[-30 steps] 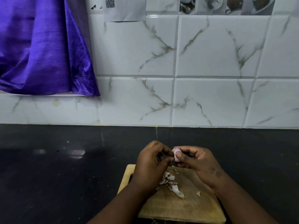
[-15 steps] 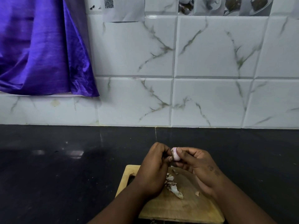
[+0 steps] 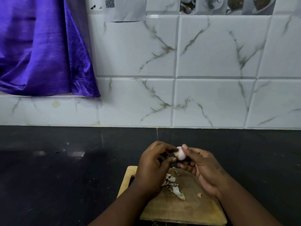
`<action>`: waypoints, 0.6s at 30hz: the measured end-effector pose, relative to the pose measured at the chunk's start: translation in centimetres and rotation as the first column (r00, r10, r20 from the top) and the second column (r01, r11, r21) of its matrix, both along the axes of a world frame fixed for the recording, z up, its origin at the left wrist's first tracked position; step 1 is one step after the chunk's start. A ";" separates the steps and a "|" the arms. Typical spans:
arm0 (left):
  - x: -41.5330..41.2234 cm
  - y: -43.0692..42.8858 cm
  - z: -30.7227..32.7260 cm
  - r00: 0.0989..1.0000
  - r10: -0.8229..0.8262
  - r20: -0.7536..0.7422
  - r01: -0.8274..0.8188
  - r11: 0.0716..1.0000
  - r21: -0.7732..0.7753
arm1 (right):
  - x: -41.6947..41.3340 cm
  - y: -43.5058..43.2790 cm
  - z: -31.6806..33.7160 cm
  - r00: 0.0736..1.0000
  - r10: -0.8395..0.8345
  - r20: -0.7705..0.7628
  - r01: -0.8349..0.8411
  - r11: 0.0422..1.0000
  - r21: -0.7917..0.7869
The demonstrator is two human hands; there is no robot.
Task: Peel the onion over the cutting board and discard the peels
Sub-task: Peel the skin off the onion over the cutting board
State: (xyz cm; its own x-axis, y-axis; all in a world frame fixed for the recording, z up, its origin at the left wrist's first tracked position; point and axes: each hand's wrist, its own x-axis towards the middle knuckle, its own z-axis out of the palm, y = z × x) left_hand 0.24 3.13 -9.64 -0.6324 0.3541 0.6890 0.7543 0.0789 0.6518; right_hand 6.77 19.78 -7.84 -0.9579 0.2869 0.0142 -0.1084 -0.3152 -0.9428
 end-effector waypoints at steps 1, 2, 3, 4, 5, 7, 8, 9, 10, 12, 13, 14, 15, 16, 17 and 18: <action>0.0 0.0 0.0 1.000 0.007 -0.018 -0.007 1.000 0.006 | 0.0 -0.1 0.0 1.000 0.007 -0.004 -0.007 1.000 0.018; -0.1 0.0 0.0 0.999 0.017 -0.034 -0.017 1.000 0.017 | -0.1 -0.1 0.0 1.000 0.014 -0.009 -0.013 0.999 0.035; -0.1 -0.1 0.0 0.998 0.028 -0.055 -0.026 0.999 0.027 | -0.1 -0.2 -0.1 1.000 0.018 -0.010 -0.018 0.999 0.044; -0.2 -0.1 -0.1 0.996 0.038 -0.077 -0.035 0.999 0.032 | -0.1 -0.2 -0.1 1.000 0.020 -0.006 -0.020 0.999 0.046; -0.2 -0.1 -0.1 0.994 0.046 -0.098 -0.043 0.999 0.030 | -0.1 -0.2 -0.1 1.000 0.024 0.001 -0.024 0.999 0.038; -0.2 -0.2 0.0 0.991 0.055 -0.125 -0.054 0.998 0.013 | -0.1 -0.1 -0.1 0.999 0.043 0.009 -0.043 0.999 0.017; -0.2 -0.2 0.0 0.989 0.057 -0.134 -0.057 0.998 0.002 | 0.0 0.1 -0.1 0.998 0.064 0.008 -0.064 0.998 0.010; -0.2 -0.2 0.1 0.988 0.060 -0.141 -0.062 0.998 -0.010 | 0.0 0.2 -0.1 0.996 0.089 0.005 -0.089 0.996 0.007; -0.2 -0.3 0.1 0.987 0.063 -0.145 -0.067 0.997 -0.027 | 0.1 0.3 -0.1 0.994 0.111 -0.001 -0.111 0.994 0.010; 0.0 -0.2 0.0 0.989 0.066 -0.134 -0.076 0.995 -0.072 | 0.2 0.3 -0.1 0.992 0.125 -0.013 -0.125 0.992 0.029; 0.0 -0.2 0.0 0.991 0.065 -0.116 -0.076 0.993 -0.092 | 0.2 0.2 -0.1 0.992 0.121 -0.015 -0.121 0.992 0.039; 0.1 -0.1 0.0 0.994 0.060 -0.096 -0.071 0.992 -0.108 | 0.2 0.1 -0.1 0.994 0.111 -0.014 -0.110 0.993 0.039; 0.2 -0.1 -0.1 0.995 0.055 -0.081 -0.064 0.990 -0.125 | 0.1 0.0 -0.1 0.996 0.088 -0.007 -0.088 0.996 0.020; 0.3 -0.1 -0.1 0.996 0.047 -0.075 -0.057 0.988 -0.143 | 0.1 0.1 -0.1 0.999 0.053 0.003 -0.053 0.999 -0.013; 0.4 0.0 -0.1 0.997 0.039 -0.074 -0.050 0.986 -0.162 | 0.0 0.3 0.0 1.000 0.014 0.012 -0.013 0.999 -0.040; 0.5 0.0 -0.1 0.997 0.029 -0.068 -0.041 0.984 -0.176 | 0.0 0.5 0.1 1.000 -0.016 0.020 0.017 0.999 -0.051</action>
State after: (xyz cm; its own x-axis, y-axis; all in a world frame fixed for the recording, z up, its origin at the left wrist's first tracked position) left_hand 0.72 3.14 -9.74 -0.6024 0.4526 0.6575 0.7894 0.2158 0.5746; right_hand 6.76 20.24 -7.75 -0.9530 0.3024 -0.0197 -0.0955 -0.3612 -0.9276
